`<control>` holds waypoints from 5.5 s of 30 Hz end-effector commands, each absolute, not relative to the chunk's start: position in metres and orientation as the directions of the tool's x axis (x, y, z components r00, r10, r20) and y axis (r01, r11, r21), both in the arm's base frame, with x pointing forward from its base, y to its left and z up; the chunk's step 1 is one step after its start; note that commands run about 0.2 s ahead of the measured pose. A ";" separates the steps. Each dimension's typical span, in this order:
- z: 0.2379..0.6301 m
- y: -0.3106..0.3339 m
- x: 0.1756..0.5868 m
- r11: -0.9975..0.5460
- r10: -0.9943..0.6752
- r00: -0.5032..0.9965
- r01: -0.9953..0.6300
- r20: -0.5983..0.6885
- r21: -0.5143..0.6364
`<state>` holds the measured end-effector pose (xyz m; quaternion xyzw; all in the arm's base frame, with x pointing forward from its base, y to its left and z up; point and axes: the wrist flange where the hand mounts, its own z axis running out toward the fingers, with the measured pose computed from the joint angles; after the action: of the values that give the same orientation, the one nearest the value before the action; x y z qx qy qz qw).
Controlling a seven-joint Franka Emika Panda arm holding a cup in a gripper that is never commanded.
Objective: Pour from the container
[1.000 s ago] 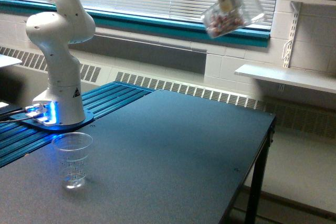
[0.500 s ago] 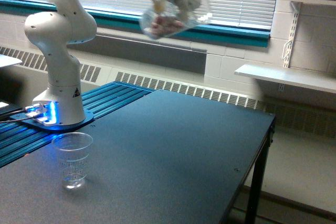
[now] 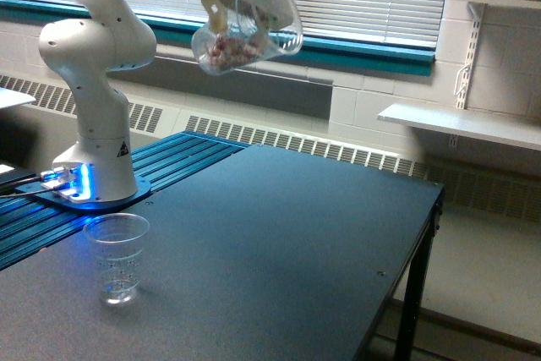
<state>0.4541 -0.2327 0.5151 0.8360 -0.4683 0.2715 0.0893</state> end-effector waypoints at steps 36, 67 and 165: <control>0.414 -0.260 0.341 -0.356 -0.856 0.336 -0.934 0.393 0.024; 0.304 -0.248 0.240 -0.298 -0.927 0.332 -0.934 0.173 0.195; 0.293 -0.248 0.267 -0.240 -0.935 0.322 -0.882 0.148 0.405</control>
<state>0.2636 -0.2472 0.2895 0.7968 -0.5648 -0.0708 0.2029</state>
